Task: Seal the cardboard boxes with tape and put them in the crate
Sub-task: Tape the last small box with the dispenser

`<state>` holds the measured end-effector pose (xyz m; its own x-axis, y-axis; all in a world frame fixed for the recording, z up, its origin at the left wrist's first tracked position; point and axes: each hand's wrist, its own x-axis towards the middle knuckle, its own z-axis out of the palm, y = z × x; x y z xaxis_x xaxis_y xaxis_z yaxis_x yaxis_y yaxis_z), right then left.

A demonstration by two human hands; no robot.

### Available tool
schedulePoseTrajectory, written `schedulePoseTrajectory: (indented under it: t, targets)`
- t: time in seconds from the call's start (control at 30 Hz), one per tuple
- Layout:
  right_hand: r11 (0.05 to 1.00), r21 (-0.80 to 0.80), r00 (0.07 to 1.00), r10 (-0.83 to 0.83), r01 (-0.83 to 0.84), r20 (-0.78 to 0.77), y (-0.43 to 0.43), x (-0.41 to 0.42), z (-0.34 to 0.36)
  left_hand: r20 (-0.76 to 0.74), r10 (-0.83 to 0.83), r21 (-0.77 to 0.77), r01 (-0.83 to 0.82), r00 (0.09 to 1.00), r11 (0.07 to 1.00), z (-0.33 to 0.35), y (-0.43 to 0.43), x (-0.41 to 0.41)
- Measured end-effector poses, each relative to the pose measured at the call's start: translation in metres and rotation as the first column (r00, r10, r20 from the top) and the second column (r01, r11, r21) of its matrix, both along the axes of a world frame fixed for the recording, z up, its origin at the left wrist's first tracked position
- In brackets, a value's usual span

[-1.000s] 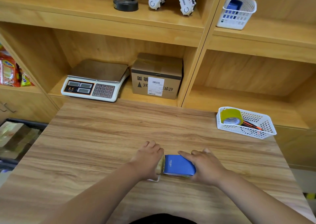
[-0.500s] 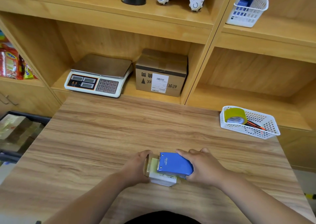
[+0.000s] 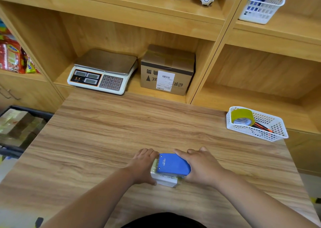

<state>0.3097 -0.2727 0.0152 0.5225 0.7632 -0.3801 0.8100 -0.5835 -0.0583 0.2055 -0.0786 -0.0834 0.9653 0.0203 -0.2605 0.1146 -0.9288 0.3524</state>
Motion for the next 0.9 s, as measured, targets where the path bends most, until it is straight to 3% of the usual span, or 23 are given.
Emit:
schedulePoseTrajectory:
  t: [0.9]
  targets:
    - [0.993, -0.049, 0.994, -0.110, 0.110, -0.005, -0.118, 0.041, 0.007, -0.083, 0.006, 0.036, -0.003, 0.996, 0.999, 0.004, -0.003, 0.008]
